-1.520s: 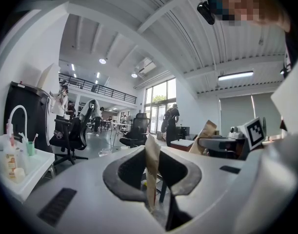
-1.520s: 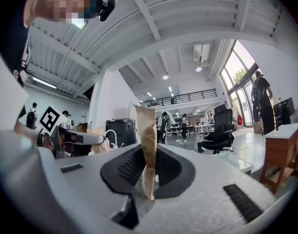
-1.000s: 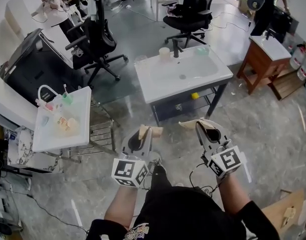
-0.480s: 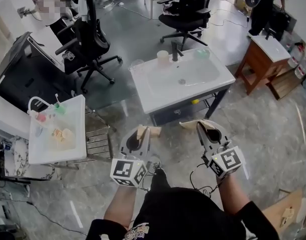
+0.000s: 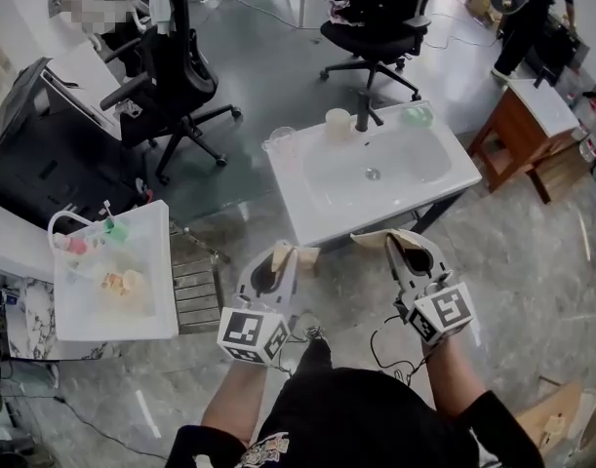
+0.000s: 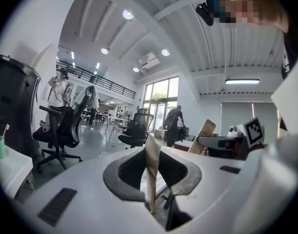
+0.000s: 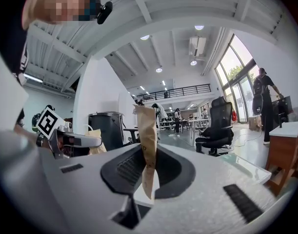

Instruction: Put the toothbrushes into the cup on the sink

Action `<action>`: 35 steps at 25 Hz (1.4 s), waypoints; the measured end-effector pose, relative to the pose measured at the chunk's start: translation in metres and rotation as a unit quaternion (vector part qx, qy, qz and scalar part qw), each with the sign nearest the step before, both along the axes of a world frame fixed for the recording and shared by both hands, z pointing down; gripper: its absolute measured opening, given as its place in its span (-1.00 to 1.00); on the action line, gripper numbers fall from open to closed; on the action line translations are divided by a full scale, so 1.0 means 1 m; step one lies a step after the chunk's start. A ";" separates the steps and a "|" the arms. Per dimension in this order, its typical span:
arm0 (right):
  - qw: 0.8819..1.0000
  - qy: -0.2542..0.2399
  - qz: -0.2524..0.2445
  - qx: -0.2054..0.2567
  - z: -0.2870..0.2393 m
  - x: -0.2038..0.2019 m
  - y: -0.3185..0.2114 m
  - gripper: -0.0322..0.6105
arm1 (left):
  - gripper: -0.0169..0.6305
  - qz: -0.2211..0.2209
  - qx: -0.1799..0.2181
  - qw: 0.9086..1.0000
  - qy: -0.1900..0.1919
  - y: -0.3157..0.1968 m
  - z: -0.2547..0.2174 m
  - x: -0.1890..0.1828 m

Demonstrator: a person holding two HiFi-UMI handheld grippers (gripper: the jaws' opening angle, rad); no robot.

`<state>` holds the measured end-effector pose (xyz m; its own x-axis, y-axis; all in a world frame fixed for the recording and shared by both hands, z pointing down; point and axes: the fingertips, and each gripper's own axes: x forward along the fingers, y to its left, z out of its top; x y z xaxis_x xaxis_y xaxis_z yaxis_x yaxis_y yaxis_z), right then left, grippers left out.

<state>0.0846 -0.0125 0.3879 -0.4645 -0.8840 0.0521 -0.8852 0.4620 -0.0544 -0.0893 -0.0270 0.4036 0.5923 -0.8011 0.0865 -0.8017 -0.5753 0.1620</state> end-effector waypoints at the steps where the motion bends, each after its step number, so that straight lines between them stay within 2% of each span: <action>1: 1.000 0.001 0.000 0.000 0.000 -0.006 -0.012 -0.75 | -0.74 0.002 -0.001 1.000 0.001 -0.011 0.001 -0.004; 9: 1.000 0.009 0.010 0.001 -0.001 -0.037 -0.089 -0.75 | -0.74 0.021 -0.002 1.000 0.004 -0.089 0.004 -0.030; 16: 1.000 0.016 0.024 0.005 -0.003 -0.058 -0.132 -0.75 | -0.74 0.047 0.008 0.999 0.011 -0.131 -0.001 -0.040; 26: 0.999 0.034 0.026 0.026 -0.024 -0.070 -0.151 -0.75 | -0.74 0.061 0.019 0.998 0.027 -0.150 -0.011 -0.041; 35: 0.998 0.030 0.020 0.043 -0.035 -0.055 -0.166 -0.75 | -0.74 0.048 0.027 0.998 0.023 -0.153 -0.017 -0.032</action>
<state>0.0297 -0.1780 0.3525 -0.4267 -0.9044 0.0017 -0.9038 0.4264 0.0369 -0.1214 -0.1800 0.3870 0.6684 -0.7436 0.0162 -0.7354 -0.6575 0.1642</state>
